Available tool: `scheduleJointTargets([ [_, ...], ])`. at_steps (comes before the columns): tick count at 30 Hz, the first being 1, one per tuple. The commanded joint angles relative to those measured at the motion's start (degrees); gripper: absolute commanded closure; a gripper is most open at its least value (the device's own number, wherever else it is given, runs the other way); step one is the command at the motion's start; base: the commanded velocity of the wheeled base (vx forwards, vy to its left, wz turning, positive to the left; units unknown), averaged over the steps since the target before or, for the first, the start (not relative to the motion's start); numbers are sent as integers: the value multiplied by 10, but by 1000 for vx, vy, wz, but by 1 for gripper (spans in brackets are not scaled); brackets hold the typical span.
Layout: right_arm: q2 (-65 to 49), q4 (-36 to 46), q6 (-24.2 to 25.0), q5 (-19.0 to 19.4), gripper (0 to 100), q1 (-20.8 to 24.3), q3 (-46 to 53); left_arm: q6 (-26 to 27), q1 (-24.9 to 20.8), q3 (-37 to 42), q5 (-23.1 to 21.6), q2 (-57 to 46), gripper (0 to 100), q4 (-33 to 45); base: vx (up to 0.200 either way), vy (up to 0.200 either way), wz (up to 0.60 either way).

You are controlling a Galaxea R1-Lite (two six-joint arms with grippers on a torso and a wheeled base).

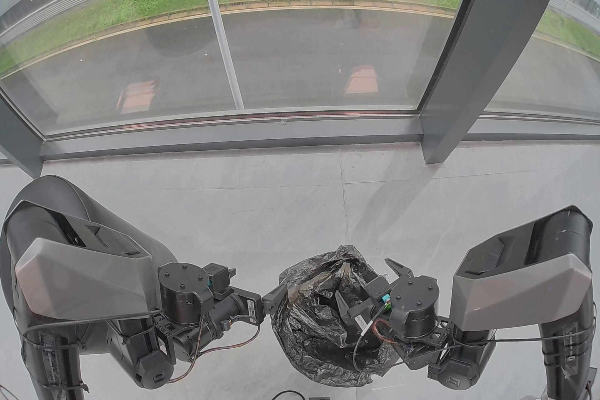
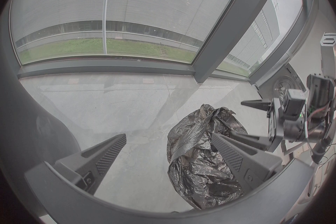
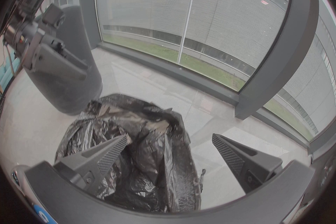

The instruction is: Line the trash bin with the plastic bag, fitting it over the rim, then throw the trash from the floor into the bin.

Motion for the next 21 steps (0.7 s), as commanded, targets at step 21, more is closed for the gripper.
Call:
scheduleJointTargets([
  [21, 47, 43, -32, 23, 0, -28, -150, -7, -9, 1, 0, 7, 0, -1, 0, 0, 0],
])
